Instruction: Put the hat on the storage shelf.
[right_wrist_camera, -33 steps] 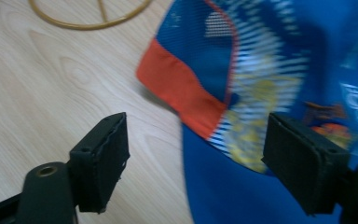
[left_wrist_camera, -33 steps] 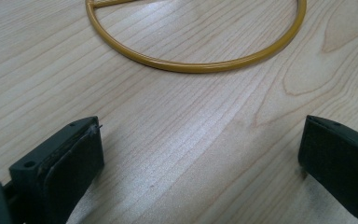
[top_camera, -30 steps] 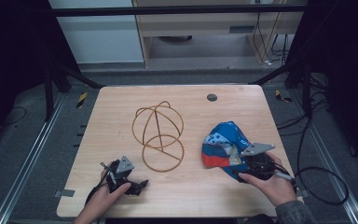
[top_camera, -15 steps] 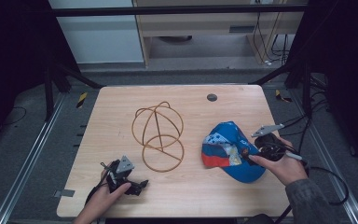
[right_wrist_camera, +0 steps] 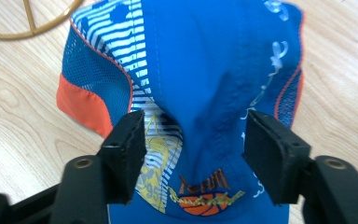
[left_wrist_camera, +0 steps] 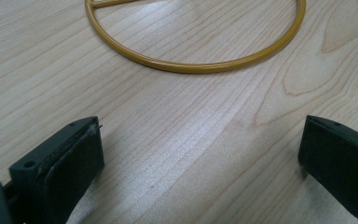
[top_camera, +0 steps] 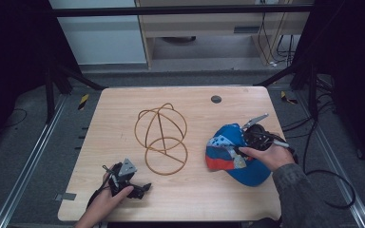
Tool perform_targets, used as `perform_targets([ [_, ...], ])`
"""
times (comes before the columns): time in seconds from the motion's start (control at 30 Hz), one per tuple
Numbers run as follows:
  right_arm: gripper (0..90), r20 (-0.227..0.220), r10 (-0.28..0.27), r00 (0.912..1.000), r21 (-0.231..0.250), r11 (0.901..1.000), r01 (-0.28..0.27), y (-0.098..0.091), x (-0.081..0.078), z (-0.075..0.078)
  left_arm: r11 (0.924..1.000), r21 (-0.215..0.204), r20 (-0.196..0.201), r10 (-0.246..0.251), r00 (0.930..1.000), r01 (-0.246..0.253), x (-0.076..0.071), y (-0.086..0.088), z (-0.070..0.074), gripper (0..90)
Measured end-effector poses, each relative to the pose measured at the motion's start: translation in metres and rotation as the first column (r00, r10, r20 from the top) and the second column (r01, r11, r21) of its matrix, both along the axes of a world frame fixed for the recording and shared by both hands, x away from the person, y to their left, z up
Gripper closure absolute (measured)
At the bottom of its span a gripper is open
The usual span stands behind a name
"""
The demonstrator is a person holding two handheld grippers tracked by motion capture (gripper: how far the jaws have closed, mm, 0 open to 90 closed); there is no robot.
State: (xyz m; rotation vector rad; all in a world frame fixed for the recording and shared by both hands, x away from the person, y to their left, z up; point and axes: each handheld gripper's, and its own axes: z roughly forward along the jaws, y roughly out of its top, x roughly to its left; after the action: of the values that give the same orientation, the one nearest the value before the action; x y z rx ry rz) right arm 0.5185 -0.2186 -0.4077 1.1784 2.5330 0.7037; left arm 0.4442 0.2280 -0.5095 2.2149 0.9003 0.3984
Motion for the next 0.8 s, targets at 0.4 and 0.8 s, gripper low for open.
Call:
perform_targets([
  [0.4, 76.3, -0.044, 0.005, 0.9990, -0.011, 0.9999, -0.006, 0.0004, 0.0058, -0.0067, 1.0000, 0.000, 0.000, 0.000, 1.0000, 0.000, 0.0000, 0.0000, 0.0000, 0.0],
  [0.8, 90.0, -0.074, 0.032, 0.9967, 0.022, 0.9993, -0.031, -0.0029, 0.0047, -0.0038, 1.0000, 0.000, 0.000, 0.000, 1.0000, 0.000, 0.0000, 0.0000, 0.0000, 0.0],
])
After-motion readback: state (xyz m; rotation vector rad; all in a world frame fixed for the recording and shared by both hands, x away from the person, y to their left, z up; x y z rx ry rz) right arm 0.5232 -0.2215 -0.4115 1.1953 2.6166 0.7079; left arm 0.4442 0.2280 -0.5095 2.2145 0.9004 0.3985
